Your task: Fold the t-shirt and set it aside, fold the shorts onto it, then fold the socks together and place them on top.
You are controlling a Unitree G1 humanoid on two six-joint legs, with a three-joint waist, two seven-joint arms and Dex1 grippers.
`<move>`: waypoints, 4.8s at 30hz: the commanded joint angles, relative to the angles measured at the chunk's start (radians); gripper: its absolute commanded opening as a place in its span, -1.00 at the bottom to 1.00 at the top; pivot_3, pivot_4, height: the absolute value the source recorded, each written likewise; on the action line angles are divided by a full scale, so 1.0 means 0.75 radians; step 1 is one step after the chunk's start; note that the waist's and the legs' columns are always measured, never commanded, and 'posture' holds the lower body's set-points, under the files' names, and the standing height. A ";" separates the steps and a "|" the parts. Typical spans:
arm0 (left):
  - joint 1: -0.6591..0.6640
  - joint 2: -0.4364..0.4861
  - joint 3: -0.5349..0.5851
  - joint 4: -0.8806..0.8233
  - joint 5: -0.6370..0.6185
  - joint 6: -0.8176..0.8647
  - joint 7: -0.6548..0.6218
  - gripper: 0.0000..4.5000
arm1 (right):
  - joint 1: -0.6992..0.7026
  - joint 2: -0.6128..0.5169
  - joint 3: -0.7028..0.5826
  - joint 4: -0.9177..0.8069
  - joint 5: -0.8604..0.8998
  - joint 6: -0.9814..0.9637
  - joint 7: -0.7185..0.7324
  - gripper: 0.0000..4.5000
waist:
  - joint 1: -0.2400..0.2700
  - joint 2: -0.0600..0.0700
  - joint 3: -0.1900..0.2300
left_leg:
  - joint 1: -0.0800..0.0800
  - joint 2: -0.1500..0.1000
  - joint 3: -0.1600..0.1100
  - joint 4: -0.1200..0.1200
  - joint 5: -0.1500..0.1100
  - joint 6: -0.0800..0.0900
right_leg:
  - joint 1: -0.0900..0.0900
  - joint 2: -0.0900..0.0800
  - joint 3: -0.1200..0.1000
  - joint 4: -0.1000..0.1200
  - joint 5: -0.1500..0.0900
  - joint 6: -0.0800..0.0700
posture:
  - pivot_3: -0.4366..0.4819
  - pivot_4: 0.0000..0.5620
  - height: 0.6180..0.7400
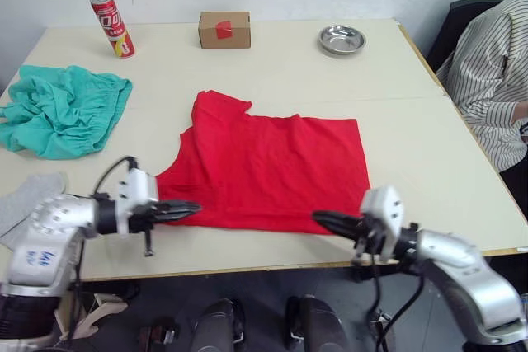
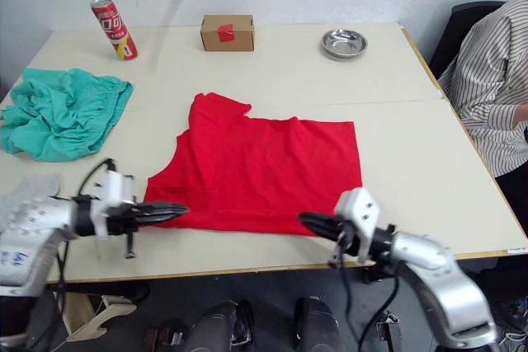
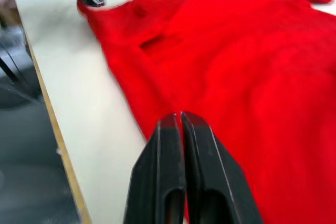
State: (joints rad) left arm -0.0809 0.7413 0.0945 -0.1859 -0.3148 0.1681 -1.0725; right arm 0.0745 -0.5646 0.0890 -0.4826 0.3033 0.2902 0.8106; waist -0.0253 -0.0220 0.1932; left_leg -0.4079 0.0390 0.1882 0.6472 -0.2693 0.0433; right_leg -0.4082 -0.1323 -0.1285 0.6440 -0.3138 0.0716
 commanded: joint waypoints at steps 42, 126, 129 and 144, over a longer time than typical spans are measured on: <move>0.151 0.194 0.167 0.364 0.190 -0.541 -0.011 0.31 | 0.115 -0.320 -0.269 0.331 -0.195 -0.434 0.178 0.26 | 0.003 0.001 -0.006 | 0.002 0.006 -0.001 -0.002 -0.002 -0.003 | -0.001 0.002 -0.001 -0.002 -0.003 -0.007 | -0.05 -0.47 1.00; -0.754 0.235 -0.024 0.782 -0.016 0.603 0.222 1.00 | -1.634 -0.105 0.052 2.022 -0.306 -0.172 0.304 0.99 | -0.009 0.023 -0.009 | -0.020 0.013 0.015 0.003 0.002 0.001 | -0.027 0.029 0.003 0.006 0.000 -0.005 | -0.05 -0.47 1.00; -0.915 0.147 -0.106 1.016 0.108 0.500 0.288 1.00 | -1.744 -0.002 0.035 2.234 -0.362 -0.192 0.142 0.99 | -0.019 0.018 -0.007 | -0.021 0.012 0.019 0.006 0.002 0.002 | -0.029 0.029 0.004 0.009 -0.002 -0.002 | -0.05 -0.47 1.00; -1.211 -0.006 -0.149 1.598 0.346 0.247 0.400 1.00 | -1.797 0.177 -0.080 2.407 -0.437 -0.177 -0.032 0.99 | -0.071 0.017 -0.007 | -0.019 0.013 0.021 0.018 0.003 0.004 | -0.030 0.027 0.022 0.024 -0.001 -0.001 | -0.05 -0.47 1.00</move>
State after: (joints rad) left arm -0.9774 0.7285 -0.0259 0.9972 -0.0689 0.3667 -0.7727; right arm -1.2588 -0.4317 0.0529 1.3368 -0.0282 0.1881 0.7847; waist -0.0787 -0.0094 0.1881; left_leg -0.4217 0.0490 0.2036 0.6608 -0.2672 0.0462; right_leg -0.4304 -0.1123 -0.1122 0.6618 -0.3148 0.0706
